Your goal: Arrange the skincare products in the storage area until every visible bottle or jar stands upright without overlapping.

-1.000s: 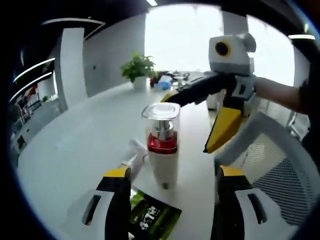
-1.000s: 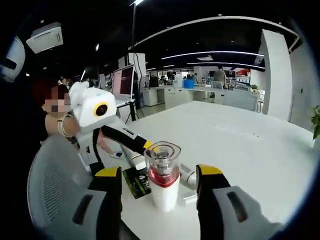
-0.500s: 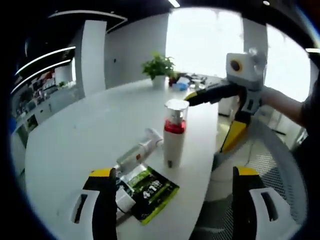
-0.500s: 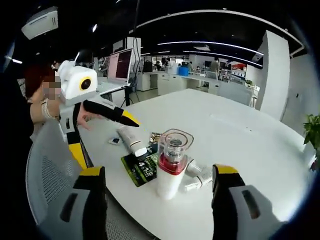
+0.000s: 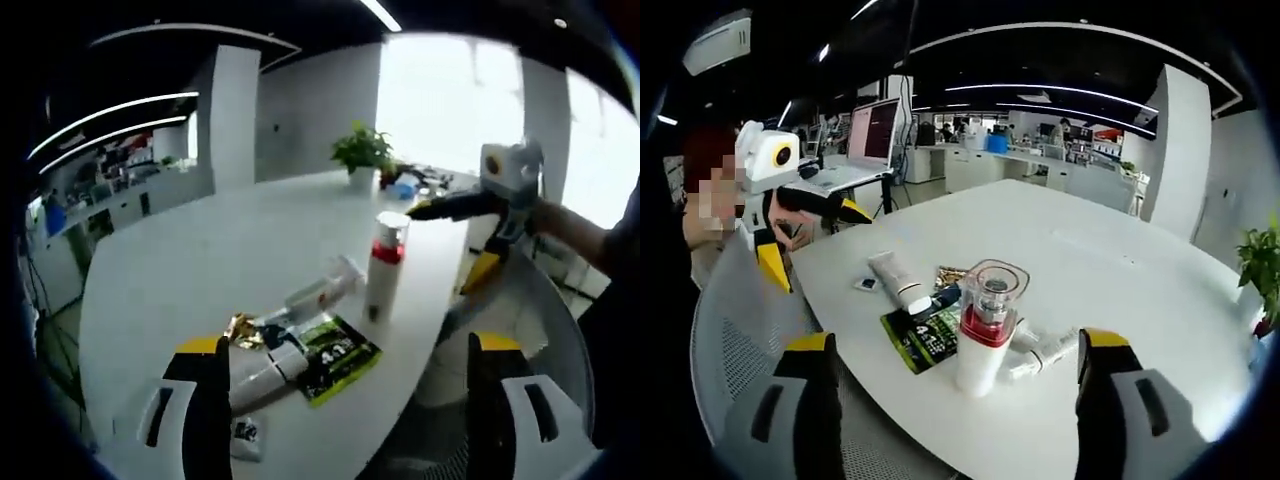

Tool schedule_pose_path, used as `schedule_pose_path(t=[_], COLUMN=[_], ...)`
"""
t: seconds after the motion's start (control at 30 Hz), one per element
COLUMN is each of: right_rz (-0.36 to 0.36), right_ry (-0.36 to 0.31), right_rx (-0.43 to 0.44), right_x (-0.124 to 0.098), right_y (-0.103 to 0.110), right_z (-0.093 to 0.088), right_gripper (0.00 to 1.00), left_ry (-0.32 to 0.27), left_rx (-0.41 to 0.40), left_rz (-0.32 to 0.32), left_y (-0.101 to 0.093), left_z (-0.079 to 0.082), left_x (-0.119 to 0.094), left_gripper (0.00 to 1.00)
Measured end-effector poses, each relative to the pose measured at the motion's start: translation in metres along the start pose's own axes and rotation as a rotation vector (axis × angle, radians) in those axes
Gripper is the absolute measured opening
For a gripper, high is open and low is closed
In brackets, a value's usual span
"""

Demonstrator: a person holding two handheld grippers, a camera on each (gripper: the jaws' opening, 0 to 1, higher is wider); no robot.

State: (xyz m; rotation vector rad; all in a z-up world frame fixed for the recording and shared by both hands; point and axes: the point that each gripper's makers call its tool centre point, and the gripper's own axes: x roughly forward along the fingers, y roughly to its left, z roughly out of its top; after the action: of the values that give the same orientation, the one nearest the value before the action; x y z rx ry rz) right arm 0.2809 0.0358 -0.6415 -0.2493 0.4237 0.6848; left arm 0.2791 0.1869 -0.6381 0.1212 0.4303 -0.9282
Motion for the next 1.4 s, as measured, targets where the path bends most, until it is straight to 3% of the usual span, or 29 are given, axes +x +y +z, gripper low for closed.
schedule_pose_path(t=[0.2,0.33,0.4,0.57,0.67,0.8,1.07,1.23,1.4], right_rz=[0.001,0.003,-0.006,-0.032,-0.035,-0.050,-0.056,-0.079,-0.078], right_ry=[0.036,0.015,0.015,-0.003,-0.002,-0.025,-0.020,-0.012,0.002], right_rx=[-0.009,0.016,0.007,0.016,0.029,0.053,0.077,0.054,0.020], right_x=[0.004,0.004,0.004,0.000,-0.001,-0.006,-0.012,-0.012,-0.011], right_y=[0.004,0.005,0.003,-0.001,-0.001,-0.003,0.002,0.004,0.006], right_z=[-0.008,-0.005,-0.004,-0.002,-0.003,-0.002,-0.007,-0.010,-0.012], right_gripper=[1.00,1.00,1.00,1.00,1.00,1.00,1.00,1.00,1.00], left_ry=[0.009,0.024,-0.012,-0.028,0.011,-0.007,0.017,0.001,0.037], left_rx=[0.008,0.005,0.003,-0.023,-0.008,-0.044,-0.022,-0.029,-0.014], left_rz=[0.048,0.071,0.116,0.123,0.138,0.152,0.172,0.212,0.205], left_y=[0.009,0.013,0.018,0.012,0.013,0.014,0.011,0.013,0.008], left_z=[-0.005,-0.010,-0.008,-0.012,-0.017,-0.014,-0.017,-0.016,-0.025], left_x=[-0.011,-0.017,-0.019,-0.018,-0.018,-0.019,-0.023,-0.030,-0.033], left_gripper=[0.97,0.97,0.97,0.97,0.97,0.97,0.97,0.97,0.97])
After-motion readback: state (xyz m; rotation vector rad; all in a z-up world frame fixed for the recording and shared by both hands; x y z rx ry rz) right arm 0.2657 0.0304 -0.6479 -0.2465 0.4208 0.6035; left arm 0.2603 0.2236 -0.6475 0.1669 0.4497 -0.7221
